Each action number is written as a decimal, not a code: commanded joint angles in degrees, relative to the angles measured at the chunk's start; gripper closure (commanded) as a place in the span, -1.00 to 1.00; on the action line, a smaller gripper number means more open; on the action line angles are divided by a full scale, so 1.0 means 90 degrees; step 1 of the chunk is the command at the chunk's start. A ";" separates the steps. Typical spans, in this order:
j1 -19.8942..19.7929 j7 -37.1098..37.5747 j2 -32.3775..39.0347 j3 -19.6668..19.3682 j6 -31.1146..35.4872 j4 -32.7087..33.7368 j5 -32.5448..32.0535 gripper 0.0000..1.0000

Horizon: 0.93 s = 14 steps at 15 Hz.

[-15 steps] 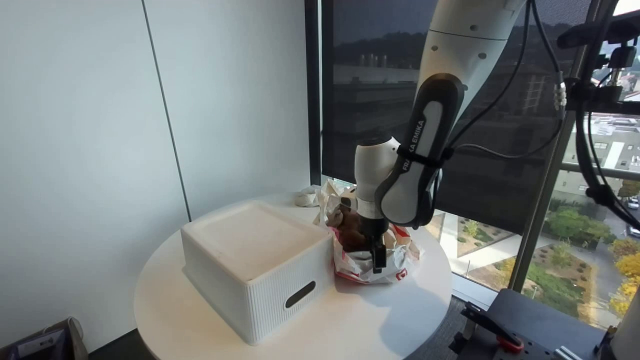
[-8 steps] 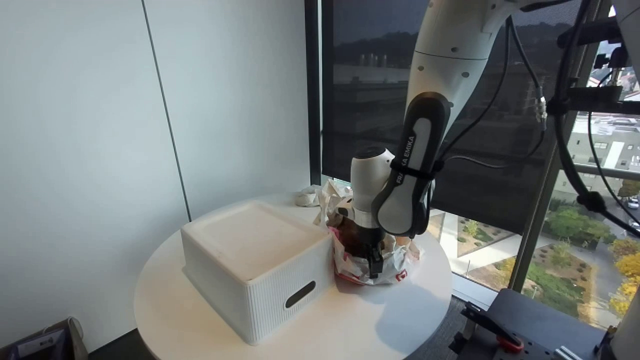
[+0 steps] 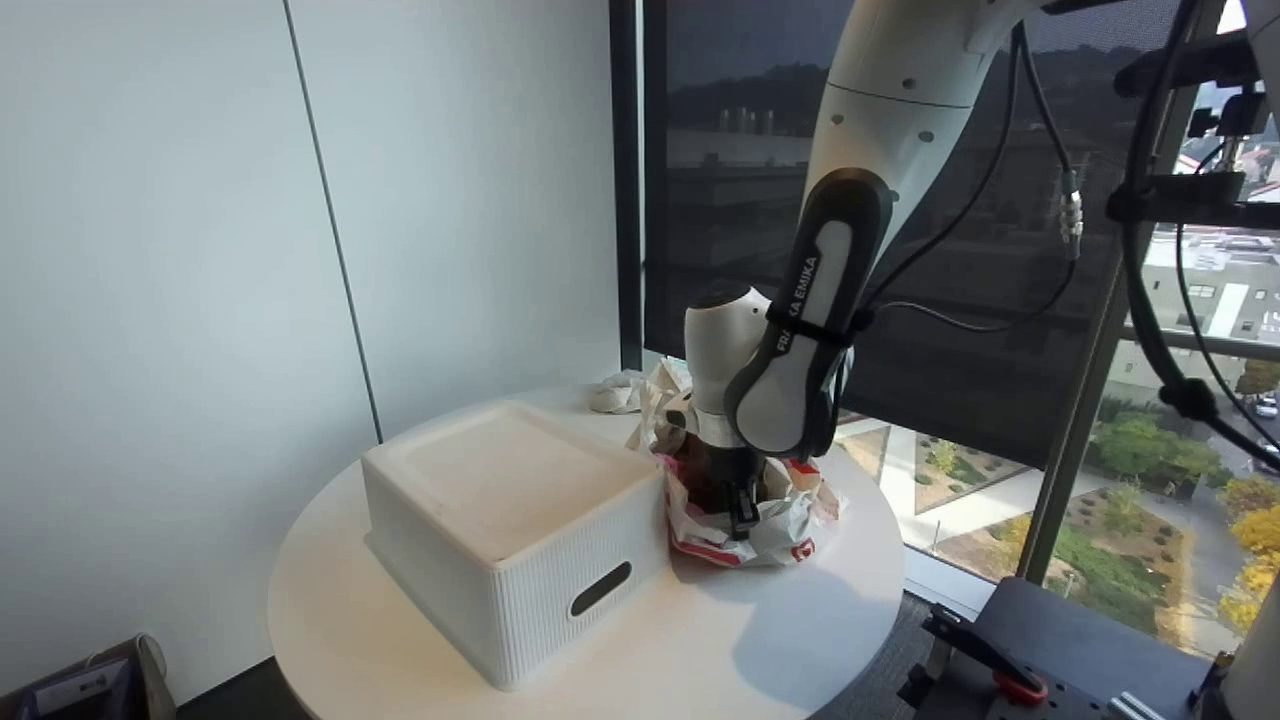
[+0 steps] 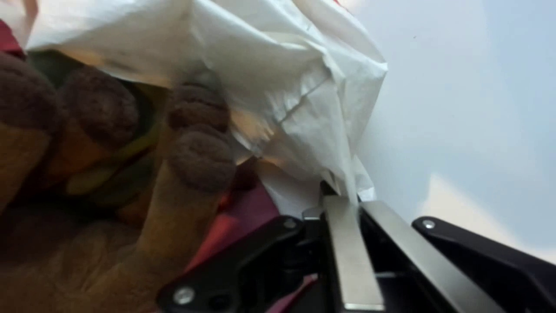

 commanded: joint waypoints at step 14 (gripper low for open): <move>0.0321 -0.0014 -0.2058 0.0371 -0.2740 0.0104 0.0877 0.36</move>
